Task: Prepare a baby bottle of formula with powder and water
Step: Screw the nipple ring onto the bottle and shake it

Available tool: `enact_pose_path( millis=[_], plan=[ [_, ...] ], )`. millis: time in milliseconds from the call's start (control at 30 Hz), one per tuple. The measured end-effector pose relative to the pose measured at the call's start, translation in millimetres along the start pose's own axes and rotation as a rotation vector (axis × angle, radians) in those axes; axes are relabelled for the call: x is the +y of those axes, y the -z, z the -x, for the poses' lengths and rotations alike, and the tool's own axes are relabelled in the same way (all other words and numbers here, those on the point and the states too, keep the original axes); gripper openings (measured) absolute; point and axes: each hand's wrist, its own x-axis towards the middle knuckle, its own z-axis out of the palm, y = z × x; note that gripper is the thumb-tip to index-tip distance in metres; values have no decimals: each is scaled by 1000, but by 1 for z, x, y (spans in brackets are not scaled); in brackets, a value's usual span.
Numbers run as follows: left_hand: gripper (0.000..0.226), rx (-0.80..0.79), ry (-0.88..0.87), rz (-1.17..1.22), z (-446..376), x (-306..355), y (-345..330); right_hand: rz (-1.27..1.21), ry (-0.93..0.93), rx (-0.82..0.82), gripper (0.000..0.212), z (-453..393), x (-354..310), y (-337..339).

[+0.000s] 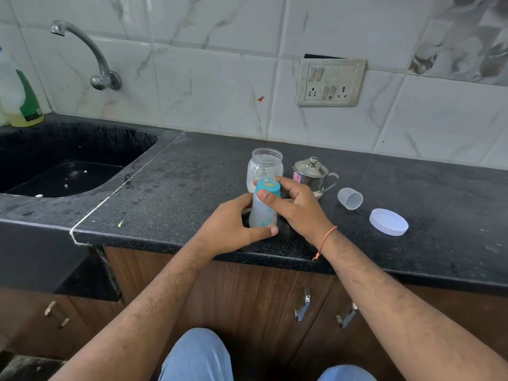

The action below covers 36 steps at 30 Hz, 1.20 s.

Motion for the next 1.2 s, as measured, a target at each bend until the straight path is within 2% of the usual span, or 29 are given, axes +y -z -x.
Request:
enact_pose_path(
  millis=[67, 167, 300, 400, 467, 600, 667, 800, 933, 1000, 1067, 1200],
  plan=[
    [62, -75, -10, 39, -1, -2, 5, -44, 13, -121, 35, -2, -1, 5],
    [48, -82, -13, 26, -3, -6, 6, -61, 18, -149, 34, -6, 3, 6],
    [51, 24, -2, -51, -3, -9, -3, 48, 40, 30, 35, -1, 5, -6],
    [67, 156, 33, -107, 1, -5, -5, 130, 38, 117, 45, 1, 7, -17],
    [77, 170, 64, -79, 1, -5, -5, 65, 31, 46, 42, -3, 8, -13],
    [76, -10, 53, -28, -5, -10, 1, -56, 14, -163, 32, -11, 3, 3],
    [75, -68, 36, -60, -8, -14, 1, -45, 16, -190, 31, -13, 3, 4],
    [74, -1, 2, -140, -11, -21, -7, -3, 37, -106, 32, -8, 5, 0],
    [74, 139, 12, -259, -5, -11, -12, 134, 62, 99, 38, -3, 7, -17],
    [77, 212, 14, -293, -2, -7, -12, 152, 59, 151, 44, -3, 8, -24],
    [78, 215, 16, -255, -3, -8, -12, 156, 61, 115, 46, -3, 6, -21],
    [75, 68, 35, -233, -8, -15, -8, 151, 21, -40, 33, -9, -4, 1]
  ],
)
